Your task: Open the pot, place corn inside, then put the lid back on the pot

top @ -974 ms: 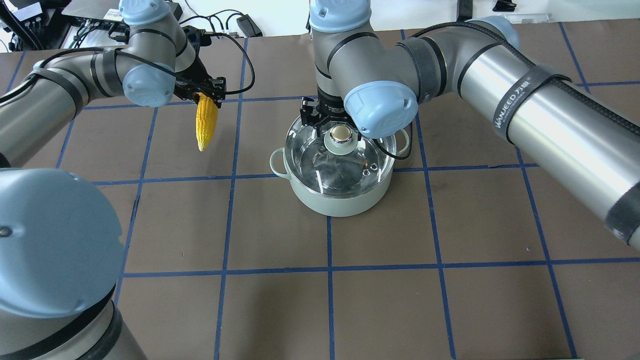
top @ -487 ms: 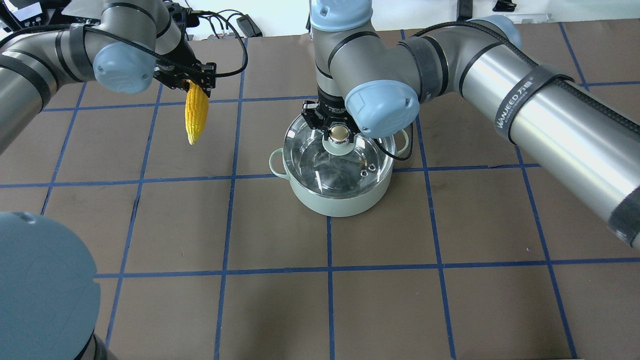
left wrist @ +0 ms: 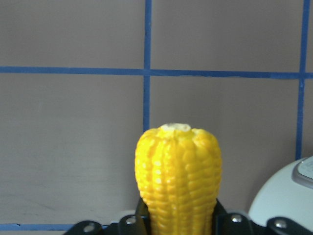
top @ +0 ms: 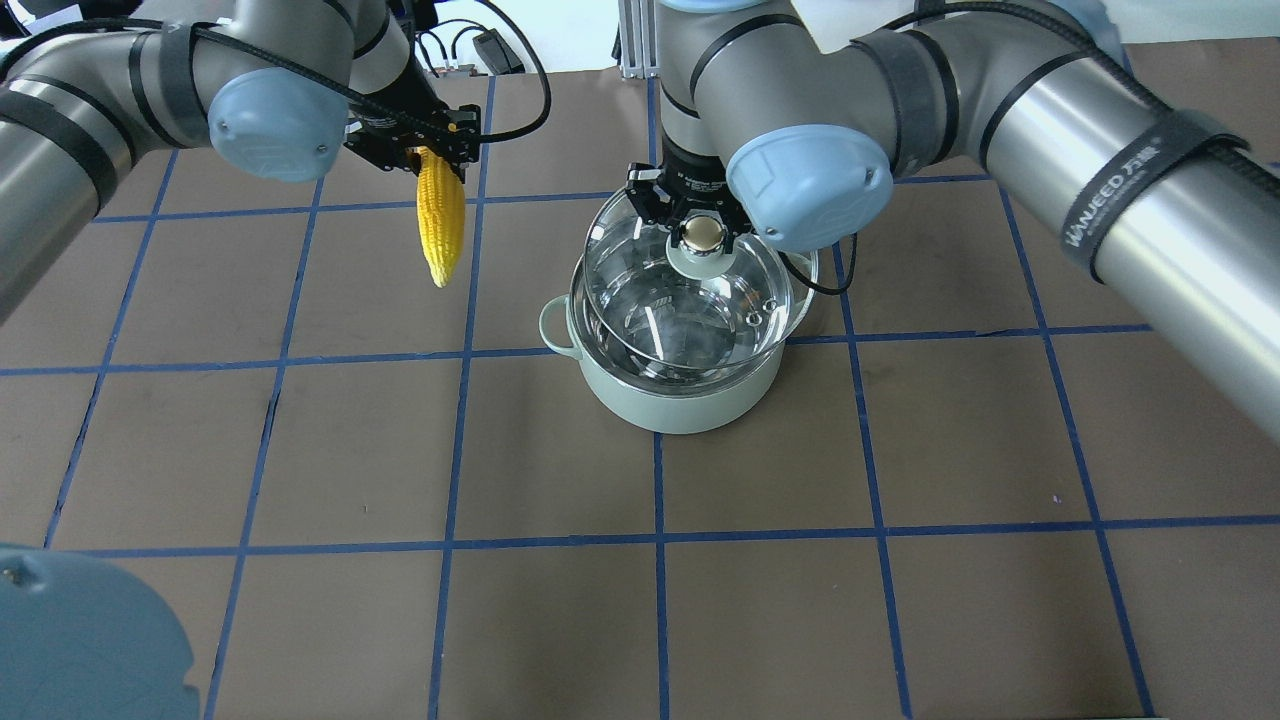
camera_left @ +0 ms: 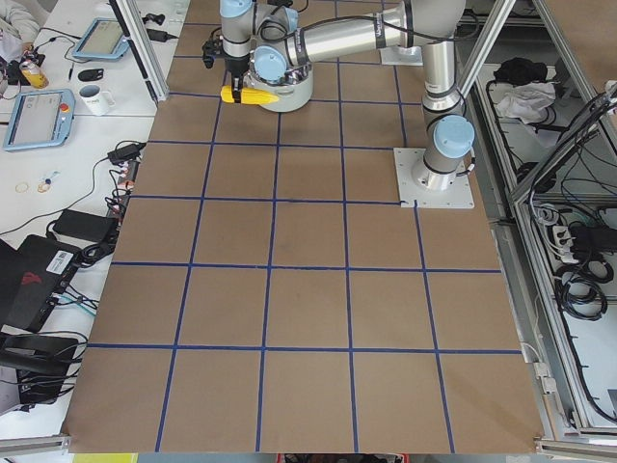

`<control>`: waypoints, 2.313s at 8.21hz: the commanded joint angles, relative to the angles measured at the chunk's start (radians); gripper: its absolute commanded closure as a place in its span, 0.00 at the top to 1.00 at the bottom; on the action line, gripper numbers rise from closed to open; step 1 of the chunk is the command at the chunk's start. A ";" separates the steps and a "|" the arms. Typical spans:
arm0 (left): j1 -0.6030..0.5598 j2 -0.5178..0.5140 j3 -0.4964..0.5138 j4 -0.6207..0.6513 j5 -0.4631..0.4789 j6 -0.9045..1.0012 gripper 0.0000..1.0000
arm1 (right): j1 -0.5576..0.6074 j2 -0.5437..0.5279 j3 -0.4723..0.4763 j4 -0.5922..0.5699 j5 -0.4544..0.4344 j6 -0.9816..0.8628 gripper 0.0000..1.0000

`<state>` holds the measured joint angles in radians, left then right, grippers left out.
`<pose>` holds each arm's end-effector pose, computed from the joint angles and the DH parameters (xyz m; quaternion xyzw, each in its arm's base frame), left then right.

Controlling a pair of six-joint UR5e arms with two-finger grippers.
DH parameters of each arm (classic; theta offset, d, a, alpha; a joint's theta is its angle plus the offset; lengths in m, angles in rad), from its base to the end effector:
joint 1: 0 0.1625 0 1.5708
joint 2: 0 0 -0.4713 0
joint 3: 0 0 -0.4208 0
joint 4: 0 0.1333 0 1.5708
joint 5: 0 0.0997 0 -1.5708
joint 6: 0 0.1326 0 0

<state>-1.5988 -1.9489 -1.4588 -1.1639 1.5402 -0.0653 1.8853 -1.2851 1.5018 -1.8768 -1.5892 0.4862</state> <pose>-0.1568 -0.6932 0.3726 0.0175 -0.9973 0.0695 0.0185 0.3270 -0.5823 0.4011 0.0861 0.9952 -0.0447 0.0089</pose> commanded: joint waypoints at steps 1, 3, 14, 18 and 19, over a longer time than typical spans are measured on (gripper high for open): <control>-0.134 0.015 0.000 -0.005 0.003 -0.164 0.00 | -0.111 -0.168 -0.015 0.182 0.006 -0.110 0.24; -0.237 0.010 -0.002 -0.005 -0.002 -0.316 0.00 | -0.269 -0.314 -0.015 0.339 0.008 -0.268 0.24; -0.374 -0.082 0.000 0.007 -0.003 -0.301 1.00 | -0.331 -0.356 -0.012 0.444 -0.008 -0.460 0.17; -0.357 -0.050 0.026 -0.115 0.044 -0.189 1.00 | -0.330 -0.358 -0.011 0.444 -0.003 -0.456 0.17; -0.324 -0.039 0.055 -0.128 0.087 -0.142 1.00 | -0.330 -0.358 -0.009 0.444 -0.003 -0.456 0.16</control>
<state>-1.9590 -2.0087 -1.4412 -1.2586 1.5637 -0.3058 1.5554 -1.6428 1.4910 -1.4328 -1.5928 0.0305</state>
